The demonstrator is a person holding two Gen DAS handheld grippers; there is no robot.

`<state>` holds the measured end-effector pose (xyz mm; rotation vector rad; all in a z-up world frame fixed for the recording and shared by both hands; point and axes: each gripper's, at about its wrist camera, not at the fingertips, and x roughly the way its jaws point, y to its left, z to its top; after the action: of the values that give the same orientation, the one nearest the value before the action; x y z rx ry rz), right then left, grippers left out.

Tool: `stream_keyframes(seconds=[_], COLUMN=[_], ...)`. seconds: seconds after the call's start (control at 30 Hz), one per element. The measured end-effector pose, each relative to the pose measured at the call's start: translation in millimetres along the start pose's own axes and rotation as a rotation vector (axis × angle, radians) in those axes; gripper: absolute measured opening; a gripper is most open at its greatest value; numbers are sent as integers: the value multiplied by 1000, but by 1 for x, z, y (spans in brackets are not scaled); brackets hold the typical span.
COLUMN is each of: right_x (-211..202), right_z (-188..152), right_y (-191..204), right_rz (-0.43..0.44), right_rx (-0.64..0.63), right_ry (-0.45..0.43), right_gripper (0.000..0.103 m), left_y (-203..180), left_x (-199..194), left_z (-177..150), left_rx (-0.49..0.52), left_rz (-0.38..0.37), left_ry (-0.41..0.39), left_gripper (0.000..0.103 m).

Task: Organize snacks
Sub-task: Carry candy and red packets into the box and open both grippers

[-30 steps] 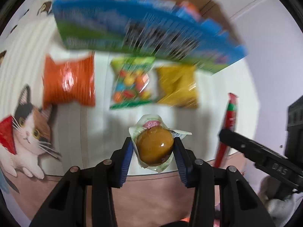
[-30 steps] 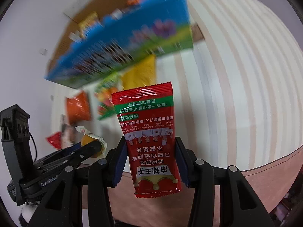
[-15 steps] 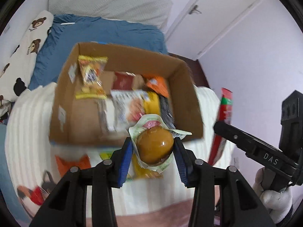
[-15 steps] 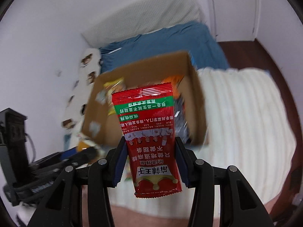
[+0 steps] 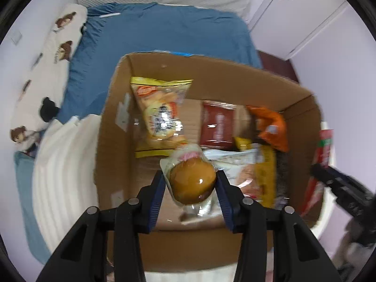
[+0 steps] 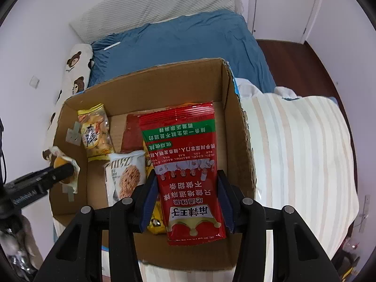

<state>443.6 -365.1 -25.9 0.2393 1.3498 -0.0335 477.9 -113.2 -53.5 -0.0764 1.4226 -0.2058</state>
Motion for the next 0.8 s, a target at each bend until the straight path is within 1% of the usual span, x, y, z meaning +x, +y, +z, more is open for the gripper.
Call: stream_keyframes(seconds=[0.03,0.07,0.1,0.13,0.17,0.2,0.23,0.27,0.3,0.33,0.37,0.5,0.6,0.8], right_x=[3,8,11,15,15,15,15,15,15,15,15,14,12,8], right_z=[-1,1,2,3,3,1,1,0,-1,-2,-3,-7,-13,-27], right_y=[-1,-3,-5,-6,-7,-6,-7,-7,-7,-7,-6,1,6,14], right_rz=[-7,-12,-9,-12,-20,-22,-20,-15,-3,-2,-7,-7,-24,-44], right_rx=[4,13,21,26,25,23,27,30,30,30,28,14,-2,-30], right_ry=[12,27,40,46,43,41,37,36,37,37,36,41,40,31], right_gripper=[51,53,60,66,78,84,85,85,85,86,88,91,92,94], left_y=[1,3,5,8,10,12,13,14,14,13,12,8,6,0], left_x=[7,14,18,21,22,22,21,21,19,18,16,4,-2,-16], left_z=[-1,-1,-1,-1,-1,-1,-1,0,-1,-1,-1,-5,-8,-20], left_rx=[-2,-13,-25,-41,-52,-61,-64,-63,-58,-51,-42,-25,-12,23], left_rz=[36,50,37,11,1,-5,-12,-11,-9,-9,-12,-4,-3,15], left_ry=[17,45,64,69,65,57,49,41,32,25,18,-2,-18,-70], left_gripper=[44,47,53,56,57,60,66,69,79,91,94,95,95,95])
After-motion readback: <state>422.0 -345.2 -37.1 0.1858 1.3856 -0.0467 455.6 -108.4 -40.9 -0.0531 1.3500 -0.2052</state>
